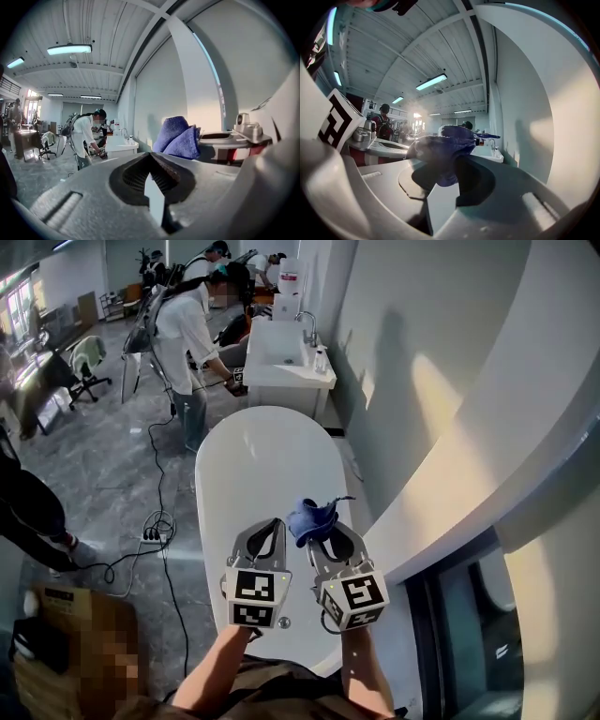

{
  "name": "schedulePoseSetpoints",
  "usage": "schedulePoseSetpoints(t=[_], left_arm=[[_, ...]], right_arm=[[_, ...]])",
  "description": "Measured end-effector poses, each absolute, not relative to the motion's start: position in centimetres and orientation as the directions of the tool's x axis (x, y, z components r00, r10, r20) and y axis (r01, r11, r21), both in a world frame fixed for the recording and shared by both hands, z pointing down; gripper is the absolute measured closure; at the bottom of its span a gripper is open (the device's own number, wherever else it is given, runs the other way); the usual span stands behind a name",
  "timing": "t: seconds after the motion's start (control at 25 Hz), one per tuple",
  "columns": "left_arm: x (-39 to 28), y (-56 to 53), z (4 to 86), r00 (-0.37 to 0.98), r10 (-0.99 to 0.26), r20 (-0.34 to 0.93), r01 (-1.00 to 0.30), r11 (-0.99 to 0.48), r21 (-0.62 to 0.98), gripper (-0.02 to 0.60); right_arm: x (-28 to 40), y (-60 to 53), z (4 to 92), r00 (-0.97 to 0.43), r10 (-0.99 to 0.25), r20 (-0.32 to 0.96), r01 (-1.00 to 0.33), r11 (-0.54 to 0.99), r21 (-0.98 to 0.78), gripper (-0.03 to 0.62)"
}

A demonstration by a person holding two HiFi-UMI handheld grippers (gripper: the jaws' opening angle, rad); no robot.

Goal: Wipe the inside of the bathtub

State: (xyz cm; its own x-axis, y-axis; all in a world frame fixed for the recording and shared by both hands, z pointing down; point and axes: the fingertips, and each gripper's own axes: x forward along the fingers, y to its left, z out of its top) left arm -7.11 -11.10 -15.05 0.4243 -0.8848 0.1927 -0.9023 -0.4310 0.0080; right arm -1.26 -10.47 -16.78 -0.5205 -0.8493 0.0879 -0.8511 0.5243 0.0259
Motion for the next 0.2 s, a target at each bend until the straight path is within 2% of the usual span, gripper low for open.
schedulePoseSetpoints(t=[0.2], left_arm=[[-6.6,-11.04,-14.48,0.427,-0.879,0.214,-0.903,-0.426,0.049,0.577]], right_arm=[[-0.38,-11.01,-16.72,-0.521,-0.85,0.08,-0.852,0.523,0.011,0.499]])
